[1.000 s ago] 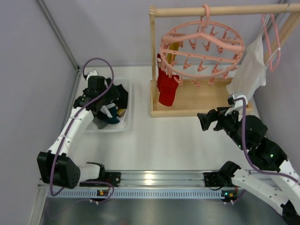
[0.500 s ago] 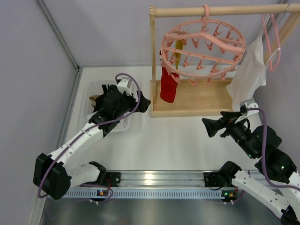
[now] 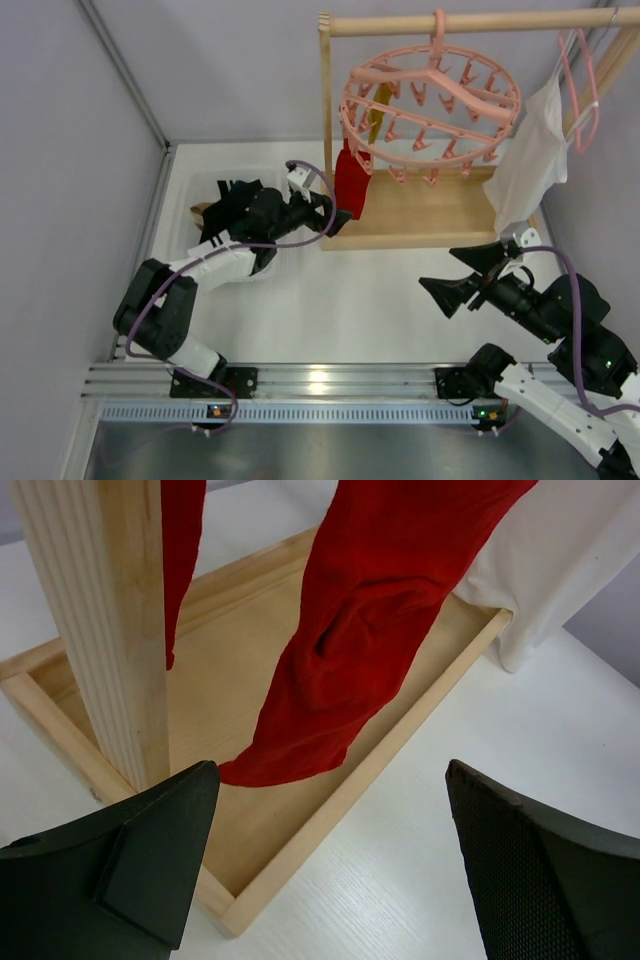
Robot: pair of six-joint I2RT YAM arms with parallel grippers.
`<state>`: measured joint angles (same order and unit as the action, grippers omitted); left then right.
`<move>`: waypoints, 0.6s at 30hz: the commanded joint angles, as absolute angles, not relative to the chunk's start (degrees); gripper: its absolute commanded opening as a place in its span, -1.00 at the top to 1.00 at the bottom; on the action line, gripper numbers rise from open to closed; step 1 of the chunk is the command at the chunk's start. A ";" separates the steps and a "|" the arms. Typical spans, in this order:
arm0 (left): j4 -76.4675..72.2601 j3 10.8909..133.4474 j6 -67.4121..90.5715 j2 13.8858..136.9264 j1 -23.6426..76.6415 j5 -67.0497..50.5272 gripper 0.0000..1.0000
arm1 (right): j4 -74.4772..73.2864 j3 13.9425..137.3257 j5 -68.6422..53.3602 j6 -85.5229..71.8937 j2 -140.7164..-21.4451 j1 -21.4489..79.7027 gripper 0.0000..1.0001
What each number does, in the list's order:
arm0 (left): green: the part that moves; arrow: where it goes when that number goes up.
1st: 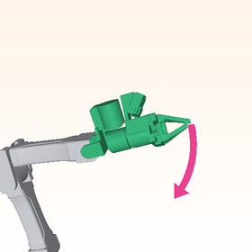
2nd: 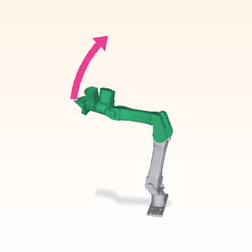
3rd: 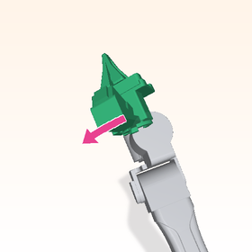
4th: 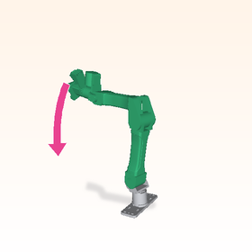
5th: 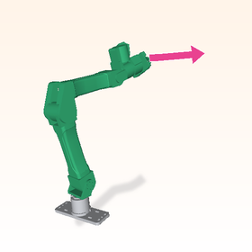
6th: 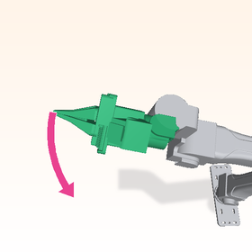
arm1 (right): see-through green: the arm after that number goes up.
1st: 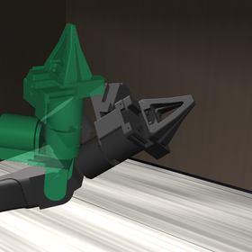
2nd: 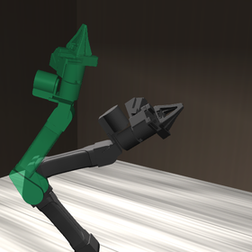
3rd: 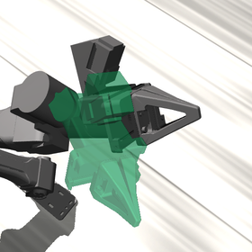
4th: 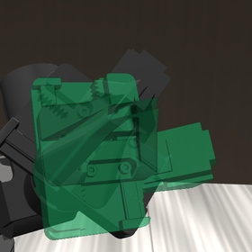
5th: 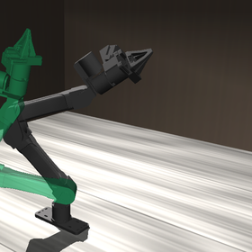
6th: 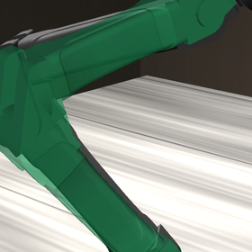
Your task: Remove the socks clipped to the hanger
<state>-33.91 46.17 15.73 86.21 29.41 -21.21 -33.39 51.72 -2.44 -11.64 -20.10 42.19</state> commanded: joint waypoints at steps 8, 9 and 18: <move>-43.42 57.47 13.97 95.97 29.27 -27.95 -0.97 | -30.76 52.03 -7.91 -10.46 -20.92 41.66 -0.99; -43.42 58.00 13.89 96.93 29.35 -28.04 -0.97 | -30.76 52.03 -7.82 -10.37 -21.09 41.57 -0.99; -43.42 60.99 12.92 100.45 29.27 -26.72 -0.97 | -28.74 50.98 -8.88 -9.84 -22.41 41.57 -0.99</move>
<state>-38.85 58.13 14.33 99.66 29.41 -26.09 -32.40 51.64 -7.68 -10.87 -21.41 42.19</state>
